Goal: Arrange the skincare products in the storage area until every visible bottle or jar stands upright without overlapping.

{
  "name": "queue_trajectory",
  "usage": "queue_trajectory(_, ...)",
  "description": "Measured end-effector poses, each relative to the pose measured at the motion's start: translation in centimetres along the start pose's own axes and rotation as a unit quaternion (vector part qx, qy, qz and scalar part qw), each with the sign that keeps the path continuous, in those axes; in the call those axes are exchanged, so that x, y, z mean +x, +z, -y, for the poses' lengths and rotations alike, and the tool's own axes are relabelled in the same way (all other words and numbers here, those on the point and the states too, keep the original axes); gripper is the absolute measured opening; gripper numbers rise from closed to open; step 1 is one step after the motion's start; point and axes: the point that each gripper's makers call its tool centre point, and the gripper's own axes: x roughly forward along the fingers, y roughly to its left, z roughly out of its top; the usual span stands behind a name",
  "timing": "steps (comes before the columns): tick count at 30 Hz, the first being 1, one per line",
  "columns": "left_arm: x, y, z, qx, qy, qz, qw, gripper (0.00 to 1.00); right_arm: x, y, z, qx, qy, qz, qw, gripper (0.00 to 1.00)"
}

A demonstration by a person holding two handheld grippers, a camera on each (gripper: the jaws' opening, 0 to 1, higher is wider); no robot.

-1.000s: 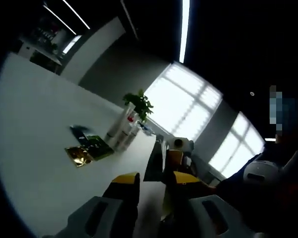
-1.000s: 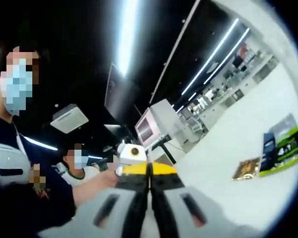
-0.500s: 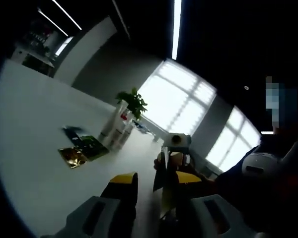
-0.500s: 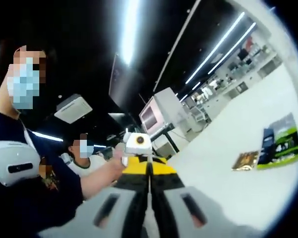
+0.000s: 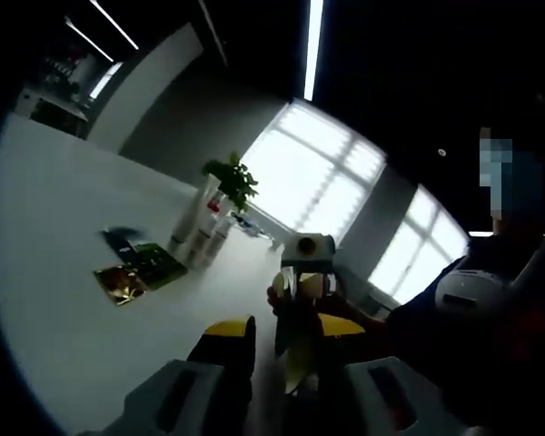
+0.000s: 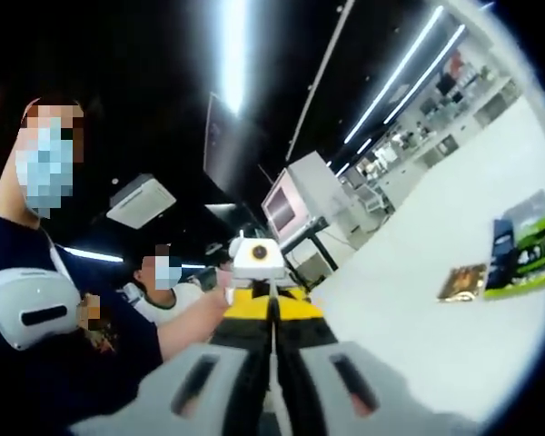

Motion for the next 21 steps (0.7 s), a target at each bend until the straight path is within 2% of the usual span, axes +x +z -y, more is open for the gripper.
queue_trajectory(17, 0.5, -0.9, 0.9, -0.013, -0.009, -0.018, 0.9997, 0.13, 0.4, -0.6, 0.0, 0.015, 0.005, -0.009, 0.9998, 0.00)
queue_trajectory(20, 0.6, -1.0, 1.0, -0.014, -0.009, -0.019, 0.9997, 0.10, 0.4, -0.7, 0.1, 0.016, 0.006, -0.012, 0.9998, 0.00)
queue_trajectory(21, 0.6, -1.0, 1.0, -0.013, -0.008, -0.019, 0.9997, 0.06, 0.4, -0.8, 0.2, 0.017, 0.005, -0.013, 0.9998, 0.00)
